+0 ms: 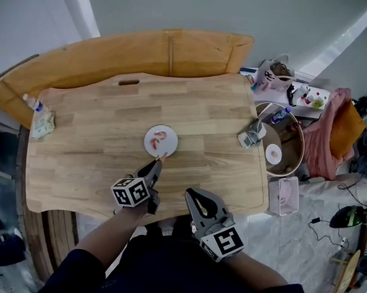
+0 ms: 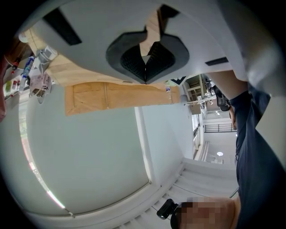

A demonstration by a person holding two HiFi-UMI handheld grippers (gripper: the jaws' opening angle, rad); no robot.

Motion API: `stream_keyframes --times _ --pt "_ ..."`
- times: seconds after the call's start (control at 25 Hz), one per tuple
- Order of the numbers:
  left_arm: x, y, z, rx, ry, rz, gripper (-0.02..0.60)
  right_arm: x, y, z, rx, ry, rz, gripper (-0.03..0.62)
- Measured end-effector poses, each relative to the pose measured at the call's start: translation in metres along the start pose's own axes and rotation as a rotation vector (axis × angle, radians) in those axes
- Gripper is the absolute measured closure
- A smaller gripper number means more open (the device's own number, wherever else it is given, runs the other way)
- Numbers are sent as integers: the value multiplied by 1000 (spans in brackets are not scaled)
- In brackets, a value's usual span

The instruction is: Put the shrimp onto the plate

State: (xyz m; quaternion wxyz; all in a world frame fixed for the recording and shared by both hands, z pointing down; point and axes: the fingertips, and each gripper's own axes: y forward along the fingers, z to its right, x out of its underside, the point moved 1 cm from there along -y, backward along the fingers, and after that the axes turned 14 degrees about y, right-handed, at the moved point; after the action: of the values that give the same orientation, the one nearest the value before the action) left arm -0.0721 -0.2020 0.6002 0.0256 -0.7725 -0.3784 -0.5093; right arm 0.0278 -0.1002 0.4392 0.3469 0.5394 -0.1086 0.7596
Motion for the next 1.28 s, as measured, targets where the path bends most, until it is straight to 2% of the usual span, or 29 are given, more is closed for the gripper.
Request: stream_keyframes --times 0.24,0.56,0.96,1.28 --pt "16 31 -22 -27 -64 -35 551 2 2 6 11 2 -14 585" --pt "29 60 -58 -129 -191 -49 551 9 1 14 39 10 -40 584" --pt "51 85 -78 -171 -264 -104 551 11 -5 25 79 -4 -46 583" --pt "59 101 -89 -201 -349 -114 551 14 -10 32 104 8 -70 584"
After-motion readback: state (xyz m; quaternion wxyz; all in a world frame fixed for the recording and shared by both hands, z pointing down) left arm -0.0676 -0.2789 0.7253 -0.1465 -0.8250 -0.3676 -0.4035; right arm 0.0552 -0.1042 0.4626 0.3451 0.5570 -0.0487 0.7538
